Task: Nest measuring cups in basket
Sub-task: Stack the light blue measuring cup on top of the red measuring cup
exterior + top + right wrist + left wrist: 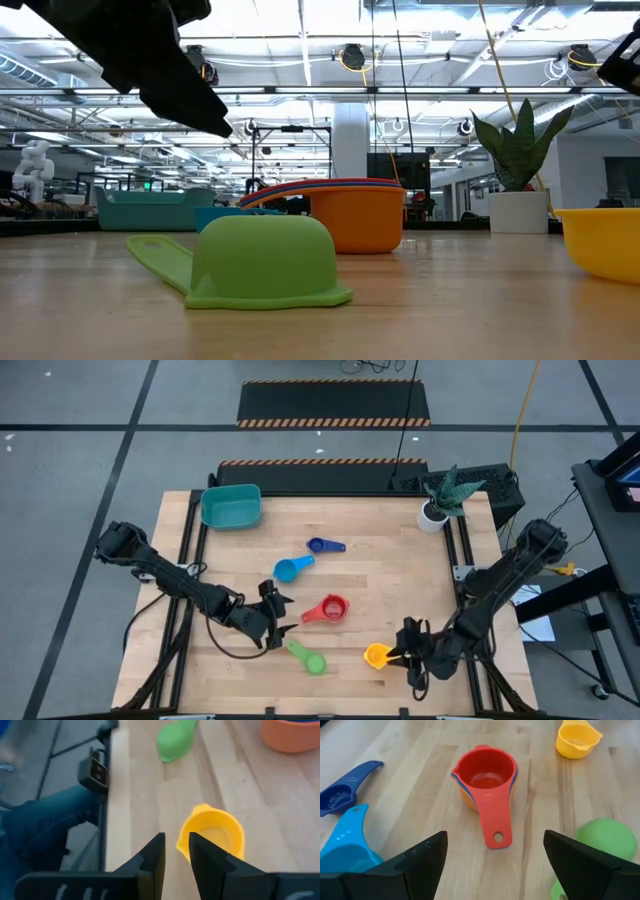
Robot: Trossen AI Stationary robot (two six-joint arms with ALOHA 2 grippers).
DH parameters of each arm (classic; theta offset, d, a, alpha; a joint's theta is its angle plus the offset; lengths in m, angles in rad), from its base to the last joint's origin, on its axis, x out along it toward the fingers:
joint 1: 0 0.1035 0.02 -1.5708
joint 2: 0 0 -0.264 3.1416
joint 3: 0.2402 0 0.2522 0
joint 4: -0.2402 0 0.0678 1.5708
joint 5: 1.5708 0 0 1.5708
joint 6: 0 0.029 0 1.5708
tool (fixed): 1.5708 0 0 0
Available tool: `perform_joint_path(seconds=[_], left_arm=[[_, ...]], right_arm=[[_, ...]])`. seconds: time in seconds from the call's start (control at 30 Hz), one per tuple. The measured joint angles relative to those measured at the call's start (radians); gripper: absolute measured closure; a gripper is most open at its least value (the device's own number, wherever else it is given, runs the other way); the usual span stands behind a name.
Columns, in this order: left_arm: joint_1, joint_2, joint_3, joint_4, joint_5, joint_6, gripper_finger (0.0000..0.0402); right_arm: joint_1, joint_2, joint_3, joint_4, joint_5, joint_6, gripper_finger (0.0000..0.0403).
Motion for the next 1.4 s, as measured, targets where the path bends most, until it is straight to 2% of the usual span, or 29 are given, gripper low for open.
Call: perform_joint_path(seconds=[0.27, 0.5, 0.87, 1.2, 1.4], left_arm=[[-0.06, 0.0, 0.0, 0.005, -0.068, -0.048, 0.0069], [-0.115, 0.0, 0.0, -0.007, -0.096, -0.052, 0.0069], [-0.15, 0.0, 0.0, -0.112, -0.129, -0.133, 0.0069], [-0.149, 0.0, 0.0, -0.182, -0.13, -0.208, 0.0069], [-0.141, 0.0, 0.0, -0.242, -0.13, -0.219, 0.0069]], right_arm=[[0.001, 0.037, 0.002, -0.059, -0.08, 0.113, 0.0251], [0.003, 0.027, 0.002, -0.111, -0.116, 0.101, 0.0198], [0.0, -0.022, 0.002, -0.224, -0.13, 0.051, 0.0193], [-0.059, -0.037, 0.002, -0.264, -0.124, 0.006, 0.0193], [-0.099, -0.037, 0.002, -0.271, -0.026, -0.028, 0.0193]])
